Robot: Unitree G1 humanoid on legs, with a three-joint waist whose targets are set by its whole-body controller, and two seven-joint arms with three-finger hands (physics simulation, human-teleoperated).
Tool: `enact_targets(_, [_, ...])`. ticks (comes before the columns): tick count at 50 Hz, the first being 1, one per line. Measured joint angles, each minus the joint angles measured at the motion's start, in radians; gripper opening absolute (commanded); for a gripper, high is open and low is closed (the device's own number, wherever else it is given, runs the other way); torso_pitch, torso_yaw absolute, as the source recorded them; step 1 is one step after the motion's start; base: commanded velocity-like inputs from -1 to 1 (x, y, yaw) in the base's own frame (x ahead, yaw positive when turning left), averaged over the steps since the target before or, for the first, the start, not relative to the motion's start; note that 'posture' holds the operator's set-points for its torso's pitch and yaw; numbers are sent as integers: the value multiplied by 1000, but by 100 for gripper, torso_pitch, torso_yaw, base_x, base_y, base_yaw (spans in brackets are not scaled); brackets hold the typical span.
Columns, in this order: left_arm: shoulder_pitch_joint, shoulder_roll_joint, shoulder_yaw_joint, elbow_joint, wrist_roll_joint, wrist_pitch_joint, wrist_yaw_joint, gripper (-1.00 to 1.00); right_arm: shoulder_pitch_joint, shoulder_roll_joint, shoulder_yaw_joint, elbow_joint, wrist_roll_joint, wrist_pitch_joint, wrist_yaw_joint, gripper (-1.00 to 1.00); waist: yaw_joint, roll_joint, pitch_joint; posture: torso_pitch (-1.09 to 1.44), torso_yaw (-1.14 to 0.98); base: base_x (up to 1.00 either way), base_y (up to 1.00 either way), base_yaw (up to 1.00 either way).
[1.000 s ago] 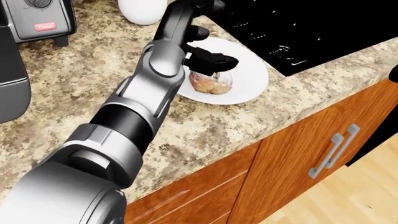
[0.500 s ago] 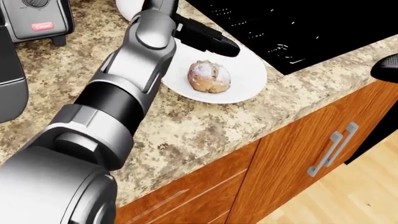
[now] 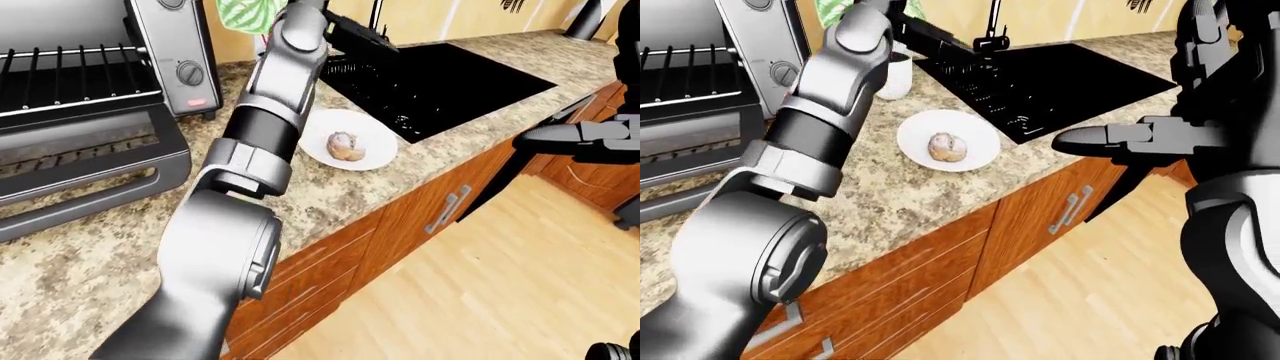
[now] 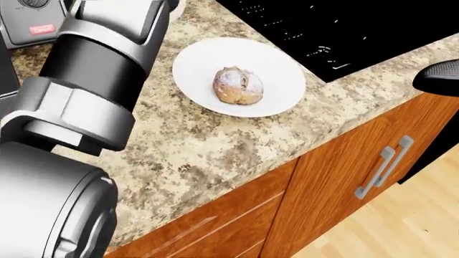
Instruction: Pick the scone from the rack and place it on the plate on the counter.
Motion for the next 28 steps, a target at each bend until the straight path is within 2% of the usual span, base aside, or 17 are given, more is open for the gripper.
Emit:
enact_targets(5, [9, 23, 1, -134, -20, 68, -33, 100, -1, 7, -3, 0, -7, 4, 8, 100, -1, 4, 3, 0, -48, 0, 0, 0])
enact_targets(15, [89, 69, -12, -482, -51, 267, -99, 100, -33, 25, 42, 20, -44, 2, 20, 100, -4, 13, 11, 0, -48, 0, 0, 0])
enact_targets(28, [202, 119, -9, -793, 8, 479, -185, 100, -38, 28, 13, -5, -44, 31, 28, 100, -5, 21, 17, 0, -48, 0, 0, 0])
